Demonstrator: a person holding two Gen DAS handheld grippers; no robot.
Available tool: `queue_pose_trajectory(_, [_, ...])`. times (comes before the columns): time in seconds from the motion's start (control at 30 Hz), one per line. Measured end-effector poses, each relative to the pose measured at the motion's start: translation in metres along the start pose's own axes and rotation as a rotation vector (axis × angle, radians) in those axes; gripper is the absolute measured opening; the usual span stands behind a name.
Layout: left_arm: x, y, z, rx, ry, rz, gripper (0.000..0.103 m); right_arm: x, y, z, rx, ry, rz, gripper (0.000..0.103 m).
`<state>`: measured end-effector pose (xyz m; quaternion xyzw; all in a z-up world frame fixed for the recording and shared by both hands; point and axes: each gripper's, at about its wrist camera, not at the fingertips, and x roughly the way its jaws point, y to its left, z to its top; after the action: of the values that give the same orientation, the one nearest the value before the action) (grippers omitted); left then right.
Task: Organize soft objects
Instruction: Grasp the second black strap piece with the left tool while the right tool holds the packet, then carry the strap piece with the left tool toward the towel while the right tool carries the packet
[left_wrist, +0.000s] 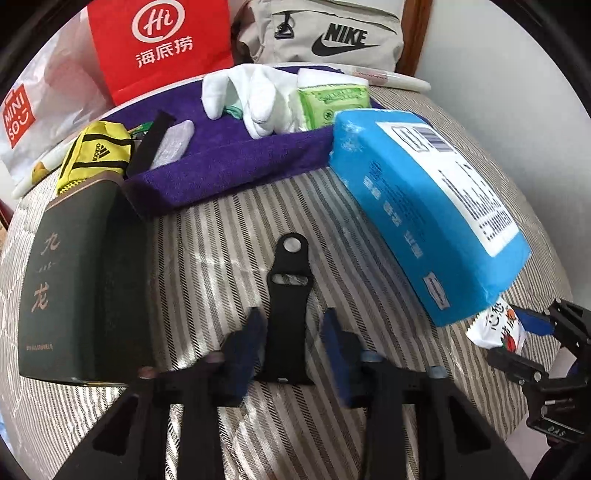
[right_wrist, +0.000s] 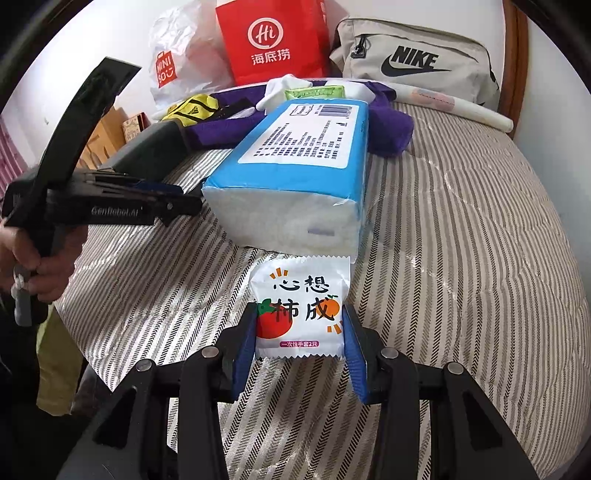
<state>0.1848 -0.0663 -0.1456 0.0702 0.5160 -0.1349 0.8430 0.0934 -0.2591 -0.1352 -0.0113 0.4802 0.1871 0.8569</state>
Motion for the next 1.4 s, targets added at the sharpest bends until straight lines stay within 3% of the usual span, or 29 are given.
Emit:
queue_pose_trajectory(0.33, [-0.007, -0.005, -0.014, 0.022, 0.016, -0.003, 0.022, 0.000, -0.003, 0.000, 0.008, -0.008, 0.014, 0.044])
queue_pose_trajectory(0.63, [-0.007, -0.009, -0.020, 0.050, -0.047, 0.011, 0.020, 0.005, 0.004, 0.002, 0.005, -0.029, 0.006, 0.044])
queue_pose_trajectory(1.1, [-0.038, 0.008, -0.067, -0.001, -0.039, -0.001, 0.020, 0.000, 0.014, 0.001, 0.060, -0.019, -0.016, 0.044])
queue_pose_trajectory(1.4, [-0.064, 0.046, -0.097, -0.114, -0.077, 0.019, 0.020, -0.004, 0.030, -0.004, 0.055, 0.008, -0.019, 0.044])
